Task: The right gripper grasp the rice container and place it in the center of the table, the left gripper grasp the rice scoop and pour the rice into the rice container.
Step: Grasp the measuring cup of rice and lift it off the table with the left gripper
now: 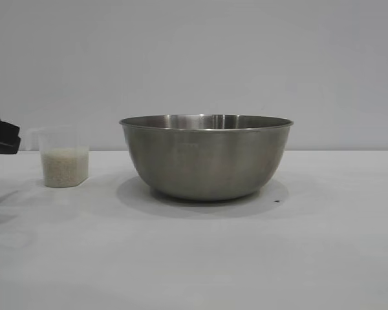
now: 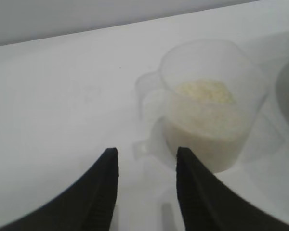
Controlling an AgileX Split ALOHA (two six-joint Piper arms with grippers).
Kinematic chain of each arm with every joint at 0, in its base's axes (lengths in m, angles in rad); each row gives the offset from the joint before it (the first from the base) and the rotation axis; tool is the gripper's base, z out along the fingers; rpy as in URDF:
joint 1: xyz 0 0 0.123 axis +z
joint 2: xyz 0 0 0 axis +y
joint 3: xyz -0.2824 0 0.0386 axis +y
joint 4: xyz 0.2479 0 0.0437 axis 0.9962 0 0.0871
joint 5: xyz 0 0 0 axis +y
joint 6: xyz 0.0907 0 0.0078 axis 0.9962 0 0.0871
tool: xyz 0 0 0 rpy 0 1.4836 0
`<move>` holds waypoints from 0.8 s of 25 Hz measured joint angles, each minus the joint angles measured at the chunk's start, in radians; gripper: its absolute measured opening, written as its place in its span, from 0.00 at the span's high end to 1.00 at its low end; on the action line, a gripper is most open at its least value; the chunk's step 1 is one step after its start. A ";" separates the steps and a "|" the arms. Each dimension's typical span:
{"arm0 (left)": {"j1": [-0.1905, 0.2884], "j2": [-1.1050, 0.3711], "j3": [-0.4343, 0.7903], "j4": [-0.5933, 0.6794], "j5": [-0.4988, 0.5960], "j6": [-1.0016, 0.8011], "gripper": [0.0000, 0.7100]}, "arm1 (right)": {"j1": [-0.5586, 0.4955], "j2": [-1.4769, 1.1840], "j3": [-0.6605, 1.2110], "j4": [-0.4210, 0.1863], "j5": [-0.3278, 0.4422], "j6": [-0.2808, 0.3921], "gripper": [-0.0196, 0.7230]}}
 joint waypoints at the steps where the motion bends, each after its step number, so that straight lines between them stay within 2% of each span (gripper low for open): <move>1: 0.000 0.018 -0.015 -0.001 0.000 0.000 0.66 | 0.000 0.000 0.000 0.000 0.000 0.000 0.38; 10: 0.000 0.124 -0.141 -0.020 0.000 0.000 0.66 | 0.000 0.000 0.000 0.000 0.000 0.000 0.38; 20: 0.000 0.136 -0.177 -0.044 0.000 0.000 0.66 | 0.000 0.000 0.000 0.000 0.000 0.000 0.38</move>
